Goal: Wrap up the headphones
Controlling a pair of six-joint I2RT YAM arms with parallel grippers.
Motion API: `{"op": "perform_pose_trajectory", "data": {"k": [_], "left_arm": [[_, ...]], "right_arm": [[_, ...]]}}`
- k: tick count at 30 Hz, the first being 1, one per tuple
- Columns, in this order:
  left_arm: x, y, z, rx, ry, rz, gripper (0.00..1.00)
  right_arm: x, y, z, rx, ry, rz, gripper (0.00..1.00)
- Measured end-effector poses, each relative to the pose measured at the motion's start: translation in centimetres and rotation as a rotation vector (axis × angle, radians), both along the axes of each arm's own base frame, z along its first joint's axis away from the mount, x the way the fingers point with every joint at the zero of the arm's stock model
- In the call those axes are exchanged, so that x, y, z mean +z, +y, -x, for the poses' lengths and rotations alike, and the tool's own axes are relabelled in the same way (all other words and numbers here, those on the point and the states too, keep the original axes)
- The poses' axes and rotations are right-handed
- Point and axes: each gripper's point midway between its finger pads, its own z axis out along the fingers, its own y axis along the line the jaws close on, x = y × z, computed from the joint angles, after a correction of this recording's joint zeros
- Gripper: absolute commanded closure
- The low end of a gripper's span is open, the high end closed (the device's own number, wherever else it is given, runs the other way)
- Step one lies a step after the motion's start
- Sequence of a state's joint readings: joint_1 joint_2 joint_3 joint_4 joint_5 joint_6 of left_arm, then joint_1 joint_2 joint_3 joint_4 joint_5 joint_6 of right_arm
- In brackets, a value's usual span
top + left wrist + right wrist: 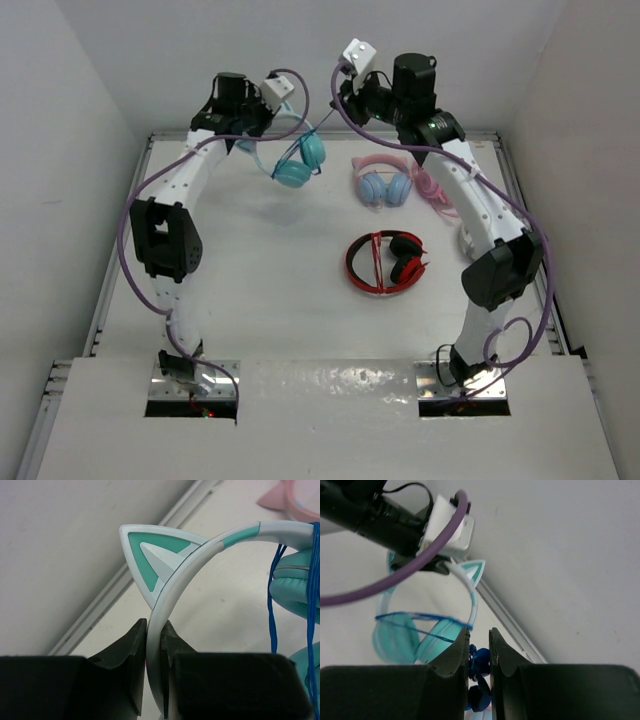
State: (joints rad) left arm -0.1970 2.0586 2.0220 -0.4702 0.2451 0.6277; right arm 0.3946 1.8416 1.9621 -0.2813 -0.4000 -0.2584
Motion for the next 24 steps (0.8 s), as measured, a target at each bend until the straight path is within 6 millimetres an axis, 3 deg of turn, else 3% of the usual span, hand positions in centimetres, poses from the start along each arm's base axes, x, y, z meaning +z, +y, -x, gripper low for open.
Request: {"op": "perform_pose_trajectory", "data": {"k": [7,12,14,18,21,24], "left_arm": [[0.5,-4.2,2.8,-0.166,0.064,0.021,1.0],[2.7,-5.6,3.9,-0.22,0.067,0.063,1.0],[3.9,-5.7,4.3,-0.238,0.063,0.087,1.0],[6.7,-6.3,5.2,-0.286,0.046,0.137,1.0],[8.0,-6.9,6.0,-0.323,0.042,0.162,1.0],[8.0,-7.2,7.0,-0.348,0.072,0.176,1.0]], "right_arm": [[1.3,0.0,-2.5,-0.023,-0.058,-0.025,1.0],[1.4,-2.5,-4.1,-0.08,-0.049,-0.077,1.0],[-0.1,-4.2,-4.8,-0.115,-0.017,-0.089,1.0],[-4.9,-6.5,-5.4,-0.163,0.095,-0.082,1.0],[-7.2,-6.4,-5.0,-0.156,0.157,-0.093,1.0],[-7.7,-5.5,-4.3,-0.136,0.177,-0.129,1.0]]}}
